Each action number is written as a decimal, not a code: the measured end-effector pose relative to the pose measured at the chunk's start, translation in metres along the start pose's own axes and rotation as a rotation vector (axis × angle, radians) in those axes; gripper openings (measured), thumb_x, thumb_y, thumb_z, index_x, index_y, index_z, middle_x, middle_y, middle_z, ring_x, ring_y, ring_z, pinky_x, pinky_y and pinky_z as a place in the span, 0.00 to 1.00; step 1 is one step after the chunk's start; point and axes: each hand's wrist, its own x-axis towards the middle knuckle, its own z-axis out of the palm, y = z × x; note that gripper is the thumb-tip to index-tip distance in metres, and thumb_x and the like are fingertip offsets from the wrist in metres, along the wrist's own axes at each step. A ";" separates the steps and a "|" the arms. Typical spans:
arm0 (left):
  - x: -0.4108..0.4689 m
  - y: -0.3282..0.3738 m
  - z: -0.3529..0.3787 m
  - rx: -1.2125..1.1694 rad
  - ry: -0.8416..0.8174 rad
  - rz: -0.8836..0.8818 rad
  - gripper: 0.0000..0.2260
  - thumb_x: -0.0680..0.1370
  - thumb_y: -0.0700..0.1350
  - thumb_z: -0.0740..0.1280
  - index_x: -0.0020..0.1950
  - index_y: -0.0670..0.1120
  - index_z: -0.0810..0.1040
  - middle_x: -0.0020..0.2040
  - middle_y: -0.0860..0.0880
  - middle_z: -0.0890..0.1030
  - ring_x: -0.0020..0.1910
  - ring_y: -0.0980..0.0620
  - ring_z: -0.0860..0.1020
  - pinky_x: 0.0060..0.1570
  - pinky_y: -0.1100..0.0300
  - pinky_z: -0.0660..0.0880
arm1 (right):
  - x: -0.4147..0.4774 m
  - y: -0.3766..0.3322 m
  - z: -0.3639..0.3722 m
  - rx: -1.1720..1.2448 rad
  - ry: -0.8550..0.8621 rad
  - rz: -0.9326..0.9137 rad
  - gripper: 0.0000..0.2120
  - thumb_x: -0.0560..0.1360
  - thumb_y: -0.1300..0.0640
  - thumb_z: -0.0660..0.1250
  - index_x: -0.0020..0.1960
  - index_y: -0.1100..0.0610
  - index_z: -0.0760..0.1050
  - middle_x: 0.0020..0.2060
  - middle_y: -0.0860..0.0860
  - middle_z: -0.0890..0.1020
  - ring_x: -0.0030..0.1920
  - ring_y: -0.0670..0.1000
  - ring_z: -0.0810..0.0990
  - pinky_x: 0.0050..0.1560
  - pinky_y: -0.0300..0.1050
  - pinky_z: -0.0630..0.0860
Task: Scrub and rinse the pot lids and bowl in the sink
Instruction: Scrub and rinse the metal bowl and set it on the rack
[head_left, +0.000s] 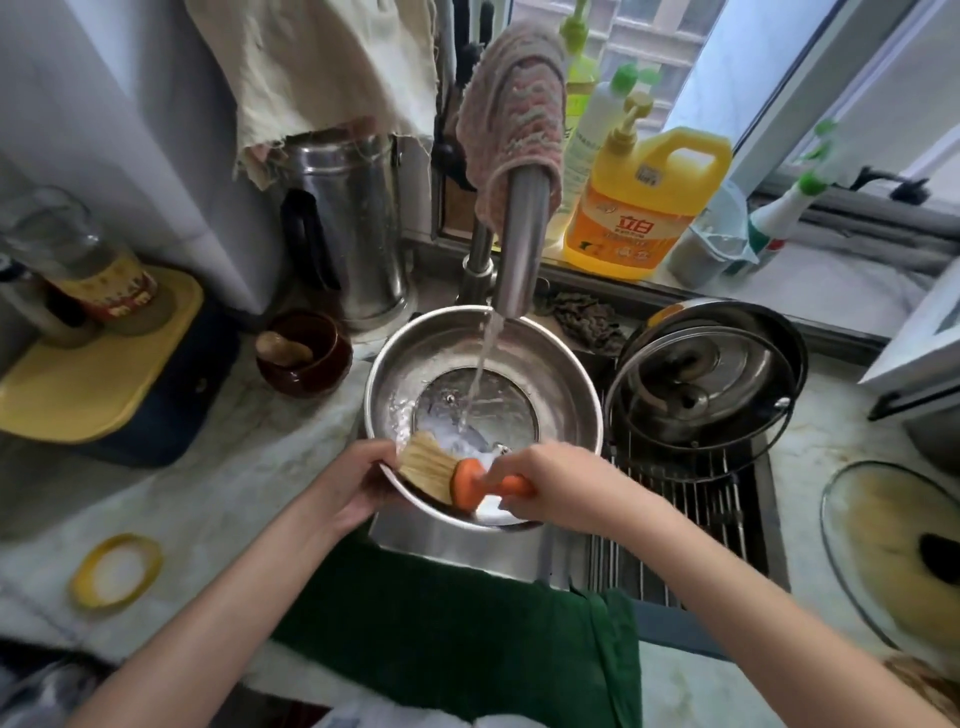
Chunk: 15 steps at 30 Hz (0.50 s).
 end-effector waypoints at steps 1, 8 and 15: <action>-0.001 0.001 -0.001 0.013 0.002 0.005 0.15 0.72 0.31 0.55 0.30 0.38 0.76 0.27 0.44 0.78 0.24 0.51 0.78 0.26 0.61 0.77 | -0.003 0.004 -0.007 -0.052 -0.027 0.005 0.15 0.74 0.51 0.67 0.59 0.40 0.77 0.49 0.44 0.82 0.47 0.48 0.80 0.43 0.41 0.74; -0.007 -0.001 0.003 0.050 -0.046 0.037 0.08 0.70 0.32 0.58 0.36 0.38 0.76 0.26 0.46 0.78 0.24 0.53 0.78 0.24 0.62 0.76 | 0.005 0.043 -0.033 -0.290 0.262 0.336 0.17 0.75 0.50 0.65 0.63 0.41 0.73 0.53 0.53 0.81 0.52 0.58 0.80 0.47 0.46 0.73; 0.001 0.004 -0.008 0.061 0.029 0.153 0.35 0.58 0.35 0.60 0.67 0.38 0.68 0.43 0.40 0.78 0.32 0.48 0.80 0.24 0.54 0.78 | -0.011 0.035 -0.015 -0.170 0.109 0.221 0.14 0.73 0.47 0.67 0.57 0.38 0.76 0.50 0.48 0.82 0.50 0.54 0.81 0.43 0.42 0.70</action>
